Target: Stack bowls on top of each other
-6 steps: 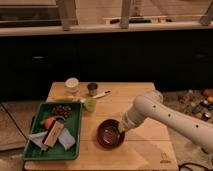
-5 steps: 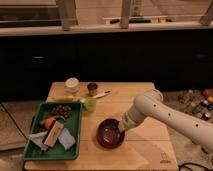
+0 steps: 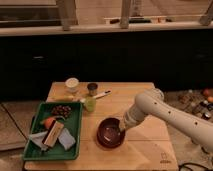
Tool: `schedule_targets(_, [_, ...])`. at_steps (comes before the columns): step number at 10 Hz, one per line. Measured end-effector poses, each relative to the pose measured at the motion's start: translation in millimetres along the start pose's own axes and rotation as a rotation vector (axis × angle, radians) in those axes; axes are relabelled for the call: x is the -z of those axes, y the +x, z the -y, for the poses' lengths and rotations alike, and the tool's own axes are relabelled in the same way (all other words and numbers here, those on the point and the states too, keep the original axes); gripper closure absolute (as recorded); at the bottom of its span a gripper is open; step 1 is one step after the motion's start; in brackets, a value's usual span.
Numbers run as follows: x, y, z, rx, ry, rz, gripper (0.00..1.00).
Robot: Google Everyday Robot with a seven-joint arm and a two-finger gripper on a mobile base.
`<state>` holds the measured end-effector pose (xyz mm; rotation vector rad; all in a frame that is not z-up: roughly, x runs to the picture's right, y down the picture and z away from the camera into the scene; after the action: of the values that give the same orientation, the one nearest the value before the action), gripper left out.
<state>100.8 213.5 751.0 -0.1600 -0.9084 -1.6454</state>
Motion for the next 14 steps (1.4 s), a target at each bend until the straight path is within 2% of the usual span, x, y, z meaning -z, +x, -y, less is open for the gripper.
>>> schedule_targets(2, [-2, 2, 0, 0.001, 0.01, 0.006, 0.2])
schedule_targets(7, [-4, 12, 4, 0.024, 0.027, 0.009, 0.2])
schedule_targets(10, [8, 20, 7, 0.03, 0.014, -0.015, 0.2])
schedule_targets(14, [34, 31, 6, 0.018, -0.01, -0.065, 0.2])
